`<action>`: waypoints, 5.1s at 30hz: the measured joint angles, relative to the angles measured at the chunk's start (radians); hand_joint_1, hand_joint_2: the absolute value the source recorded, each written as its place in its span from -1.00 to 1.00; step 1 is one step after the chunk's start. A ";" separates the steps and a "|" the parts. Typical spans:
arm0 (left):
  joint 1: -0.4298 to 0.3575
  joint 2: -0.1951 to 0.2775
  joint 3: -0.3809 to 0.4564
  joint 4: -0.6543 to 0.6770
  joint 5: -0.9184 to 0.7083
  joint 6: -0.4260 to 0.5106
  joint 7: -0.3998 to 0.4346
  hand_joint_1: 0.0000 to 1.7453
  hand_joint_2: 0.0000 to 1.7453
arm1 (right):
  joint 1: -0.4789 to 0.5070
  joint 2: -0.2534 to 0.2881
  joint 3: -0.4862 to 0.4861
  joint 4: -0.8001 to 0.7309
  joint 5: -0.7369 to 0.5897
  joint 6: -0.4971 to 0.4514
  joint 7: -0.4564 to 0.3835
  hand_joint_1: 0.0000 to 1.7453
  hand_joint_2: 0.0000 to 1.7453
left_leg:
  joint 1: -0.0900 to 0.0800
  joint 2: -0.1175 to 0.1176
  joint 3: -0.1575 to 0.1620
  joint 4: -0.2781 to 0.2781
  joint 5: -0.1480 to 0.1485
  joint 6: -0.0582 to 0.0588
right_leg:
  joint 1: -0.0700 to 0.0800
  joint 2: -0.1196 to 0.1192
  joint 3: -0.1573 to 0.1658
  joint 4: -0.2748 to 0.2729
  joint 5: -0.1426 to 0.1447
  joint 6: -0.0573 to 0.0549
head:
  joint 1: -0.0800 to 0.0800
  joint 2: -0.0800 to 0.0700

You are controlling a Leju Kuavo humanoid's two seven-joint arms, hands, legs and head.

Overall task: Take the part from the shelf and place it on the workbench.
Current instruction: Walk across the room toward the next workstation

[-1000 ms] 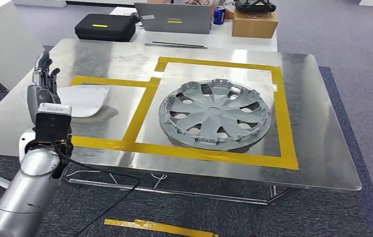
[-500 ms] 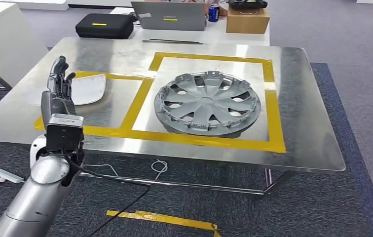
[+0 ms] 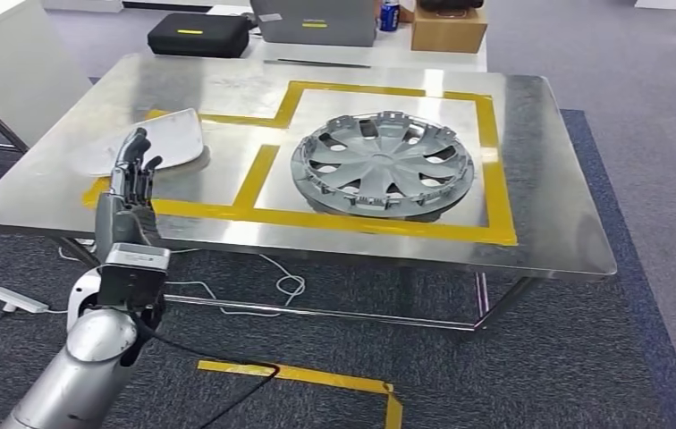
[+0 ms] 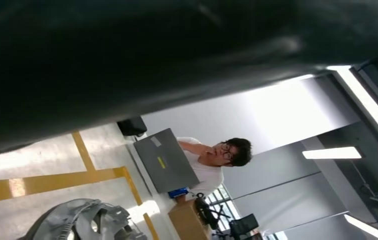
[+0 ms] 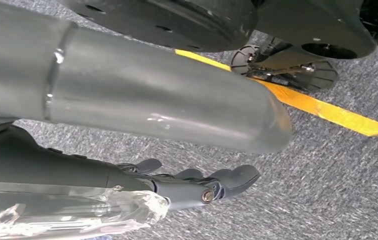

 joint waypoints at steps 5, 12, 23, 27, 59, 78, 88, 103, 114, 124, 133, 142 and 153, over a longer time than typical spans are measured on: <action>0.009 -0.005 -0.015 -0.007 0.000 -0.002 0.002 -1.00 -1.00 | -0.002 0.000 0.000 0.000 -0.001 0.000 -0.002 -1.00 -1.00 | -0.007 0.002 -0.071 0.001 0.058 0.013 | -0.004 0.000 -0.032 0.228 -0.153 0.013 | 0.003 0.000; 0.053 -0.003 -0.023 -0.013 0.001 -0.004 -0.023 -1.00 -1.00 | -0.001 0.000 0.000 -0.002 -0.002 -0.006 -0.003 -1.00 -1.00 | -0.013 0.003 -0.138 0.002 0.133 -0.010 | 0.004 0.004 0.222 -0.090 -0.100 -0.009 | 0.002 0.000; 0.080 0.002 -0.038 -0.028 0.009 -0.013 -0.012 -1.00 -1.00 | 0.004 0.003 -0.002 -0.005 -0.009 -0.010 -0.003 -1.00 -1.00 | 0.003 -0.001 -0.092 0.201 -0.007 -0.042 | 0.004 -0.006 0.067 -0.057 0.010 -0.042 | -0.005 0.000; 0.119 -0.008 -0.053 -0.047 0.031 -0.018 -0.031 -1.00 -1.00 | 0.010 0.004 -0.002 -0.006 -0.018 -0.018 -0.005 -1.00 -1.00 | -0.002 -0.003 0.035 0.007 -0.032 -0.025 | 0.007 -0.004 0.027 -0.031 0.036 -0.021 | -0.004 0.000; 0.367 0.054 -0.081 0.129 0.087 -0.077 0.043 -1.00 -1.00 | 0.033 0.005 -0.016 -0.033 -0.040 -0.023 0.036 -1.00 -1.00 | 0.018 -0.001 -0.034 0.005 0.025 -0.042 | 0.001 -0.003 0.098 -0.057 -0.017 -0.018 | -0.009 0.000; 0.325 0.071 -0.147 0.920 0.128 -0.026 0.086 -1.00 -1.00 | 0.034 0.004 -0.015 -0.047 -0.057 -0.012 0.059 -1.00 -1.00 | 0.010 0.000 -0.112 0.128 -0.035 -0.050 | 0.001 -0.001 0.132 -0.075 -0.027 -0.046 | -0.005 0.000; 0.296 0.030 -0.097 1.194 0.319 -0.056 -0.001 -1.00 -1.00 | 0.032 0.003 -0.015 -0.047 -0.081 -0.028 0.067 -1.00 -1.00 | 0.004 -0.004 -0.023 0.015 0.011 -0.033 | 0.012 0.004 0.101 -0.042 -0.024 -0.034 | -0.004 0.000; 0.287 -0.016 -0.006 1.347 0.407 -0.018 -0.014 -1.00 -1.00 | 0.035 0.001 -0.018 -0.046 -0.102 -0.039 0.082 -1.00 -1.00 | 0.004 0.013 -0.048 0.010 0.042 -0.030 | -0.005 -0.010 0.128 -0.045 -0.057 -0.006 | 0.006 0.000; 0.304 -0.054 0.084 1.424 0.476 0.055 -0.092 -1.00 -1.00 | 0.140 0.034 -0.027 -0.208 -0.072 0.047 0.251 -1.00 -1.00 | 0.009 0.000 -0.115 0.211 -0.048 -0.040 | 0.009 0.023 0.124 -0.050 -0.037 -0.051 | 0.003 0.000; 0.291 -0.075 0.109 1.466 0.438 0.146 -0.051 -1.00 -1.00 | 0.217 0.086 -0.042 -0.425 -0.015 0.111 0.303 -1.00 -1.00 | 0.010 -0.003 -0.026 0.001 0.026 -0.006 | 0.005 0.021 0.033 0.099 -0.115 -0.008 | 0.011 0.000; 0.279 -0.096 0.105 1.527 0.426 0.153 -0.029 -1.00 -1.00 | 0.236 0.105 -0.070 -0.489 0.030 0.139 0.317 -1.00 -1.00 | 0.004 0.053 -0.023 0.004 0.024 -0.025 | 0.001 -0.036 0.126 -0.044 -0.053 -0.008 | 0.012 0.000; 0.273 -0.100 0.095 1.553 0.421 0.155 -0.032 -1.00 -1.00 | 0.242 0.116 -0.086 -0.505 0.036 0.144 0.319 -1.00 -1.00 | 0.010 0.008 -0.132 0.274 -0.128 -0.054 | 0.006 0.012 0.125 -0.056 -0.034 -0.056 | 0.004 0.000; 0.271 -0.098 0.090 1.561 0.420 0.156 -0.037 -1.00 -1.00 | 0.242 0.118 -0.090 -0.505 0.041 0.147 0.319 -1.00 -1.00 | 0.009 -0.021 -0.040 0.075 0.020 -0.035 | 0.010 0.050 0.130 -0.053 -0.034 -0.055 | 0.004 0.000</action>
